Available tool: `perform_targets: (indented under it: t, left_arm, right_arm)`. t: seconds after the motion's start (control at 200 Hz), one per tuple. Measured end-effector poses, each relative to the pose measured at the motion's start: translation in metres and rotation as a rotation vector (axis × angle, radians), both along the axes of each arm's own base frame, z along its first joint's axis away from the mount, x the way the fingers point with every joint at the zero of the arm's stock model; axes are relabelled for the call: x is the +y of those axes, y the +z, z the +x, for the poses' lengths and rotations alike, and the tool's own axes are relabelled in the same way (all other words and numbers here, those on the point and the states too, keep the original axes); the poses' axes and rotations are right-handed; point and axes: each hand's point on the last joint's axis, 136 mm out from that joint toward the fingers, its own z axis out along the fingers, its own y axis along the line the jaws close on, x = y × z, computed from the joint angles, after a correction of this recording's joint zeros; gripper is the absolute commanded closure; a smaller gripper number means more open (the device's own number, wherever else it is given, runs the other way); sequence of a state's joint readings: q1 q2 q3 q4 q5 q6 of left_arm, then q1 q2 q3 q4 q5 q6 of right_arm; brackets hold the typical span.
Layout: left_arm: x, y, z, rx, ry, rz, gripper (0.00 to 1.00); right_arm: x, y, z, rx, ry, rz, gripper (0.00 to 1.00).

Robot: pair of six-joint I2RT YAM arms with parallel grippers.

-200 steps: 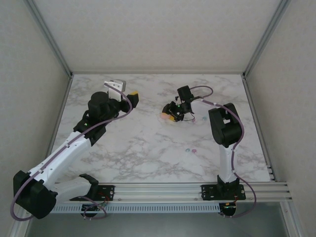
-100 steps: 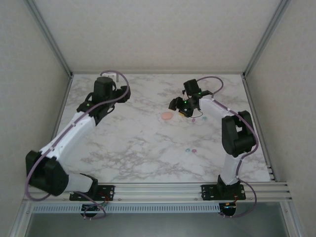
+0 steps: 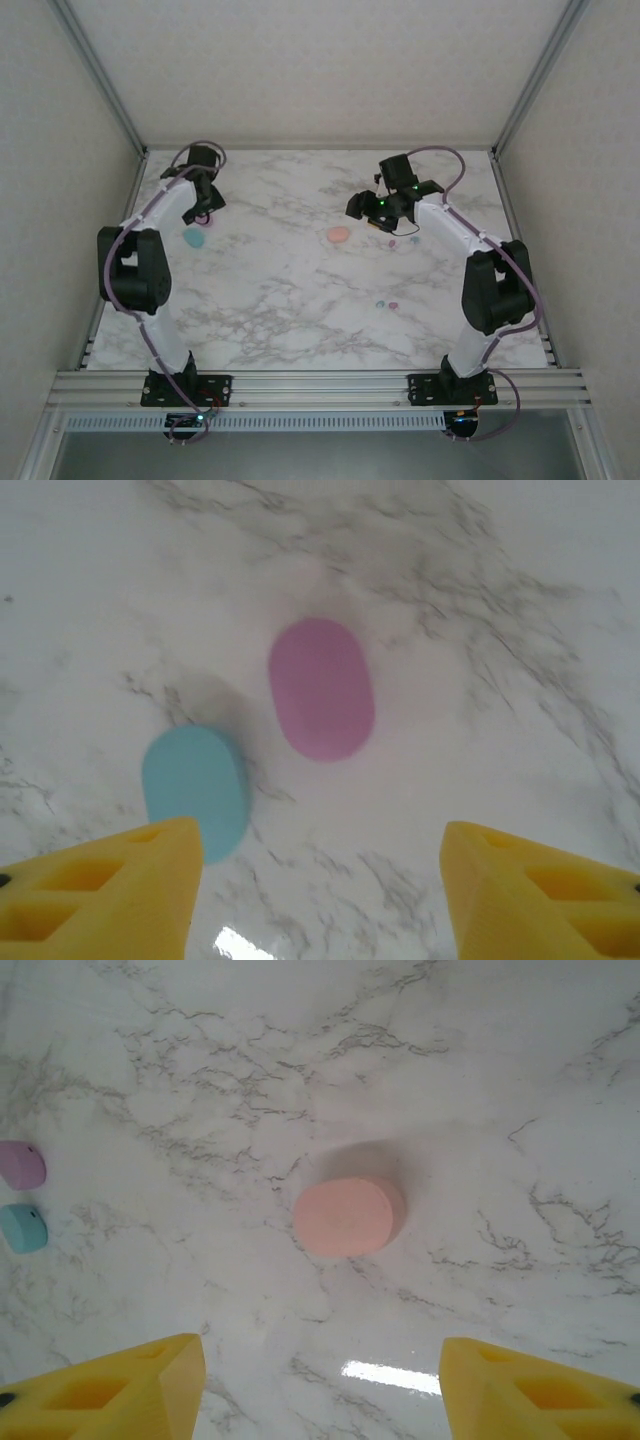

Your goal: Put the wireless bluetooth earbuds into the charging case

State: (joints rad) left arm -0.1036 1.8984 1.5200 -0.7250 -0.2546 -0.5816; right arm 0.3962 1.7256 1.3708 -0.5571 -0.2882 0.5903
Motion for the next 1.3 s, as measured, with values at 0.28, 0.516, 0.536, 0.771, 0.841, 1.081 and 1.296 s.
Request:
perform_targets:
  t: [0.28,0.516,0.536,0.771,0.841,1.081,1.296]
  left_arm:
    - [0.014,-0.026,0.011,0.040,0.104,-0.048,0.36]
    - [0.009,-0.043,0.021,0.057,0.128,-0.091,0.37]
    - [0.009,-0.044,0.022,0.058,0.134,-0.094,0.37]
    - [0.014,-0.062,0.026,0.082,0.180,-0.110,0.37]
    - [0.013,-0.065,0.028,0.082,0.188,-0.116,0.38]
    - [0.012,-0.079,0.036,0.093,0.211,-0.140,0.42]
    - [0.013,-0.081,0.039,0.087,0.230,-0.150,0.52]
  right_arm:
    - [-0.004,0.006,-0.009,-0.006,0.000,0.004,0.35]
    - [-0.006,-0.002,-0.015,0.015,0.001,-0.003,0.33]
    - [-0.006,-0.002,-0.015,0.015,0.002,-0.003,0.33]
    - [-0.006,0.006,-0.016,-0.002,0.002,0.005,0.32]
    - [-0.006,0.006,-0.017,-0.003,0.002,0.004,0.32]
    - [-0.008,0.002,-0.020,0.012,0.002,-0.002,0.32]
    - [-0.009,0.005,-0.022,0.009,0.001,-0.001,0.32]
